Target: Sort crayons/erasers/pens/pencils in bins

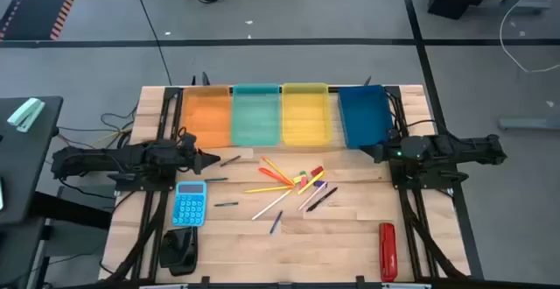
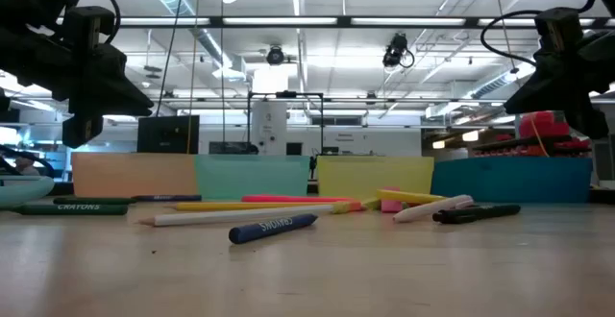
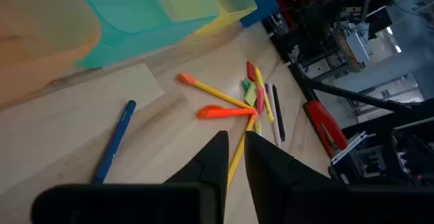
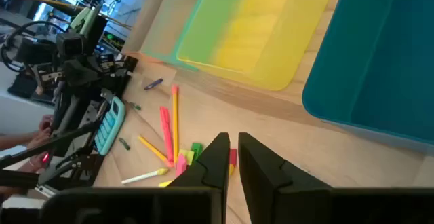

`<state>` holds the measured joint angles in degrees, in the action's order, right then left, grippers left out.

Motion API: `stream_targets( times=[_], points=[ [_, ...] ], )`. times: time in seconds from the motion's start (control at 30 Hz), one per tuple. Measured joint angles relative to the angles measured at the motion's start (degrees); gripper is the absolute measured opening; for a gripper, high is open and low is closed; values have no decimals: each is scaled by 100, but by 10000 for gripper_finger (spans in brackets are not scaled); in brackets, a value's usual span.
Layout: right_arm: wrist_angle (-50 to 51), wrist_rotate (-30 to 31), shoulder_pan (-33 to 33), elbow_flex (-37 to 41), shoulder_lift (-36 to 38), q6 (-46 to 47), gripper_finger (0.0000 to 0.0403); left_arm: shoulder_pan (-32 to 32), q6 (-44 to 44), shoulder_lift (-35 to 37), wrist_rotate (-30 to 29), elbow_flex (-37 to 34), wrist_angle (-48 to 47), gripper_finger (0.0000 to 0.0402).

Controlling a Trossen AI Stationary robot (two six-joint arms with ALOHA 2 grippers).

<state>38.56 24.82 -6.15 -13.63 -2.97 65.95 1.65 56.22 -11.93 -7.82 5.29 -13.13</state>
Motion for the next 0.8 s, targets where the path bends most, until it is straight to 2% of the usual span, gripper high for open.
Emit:
stream_targets(
  times=[0.8],
  points=[
    [0, 0, 0, -2, -1, -1, 40, 0, -1, -1, 1, -1, 0, 62]
  ],
)
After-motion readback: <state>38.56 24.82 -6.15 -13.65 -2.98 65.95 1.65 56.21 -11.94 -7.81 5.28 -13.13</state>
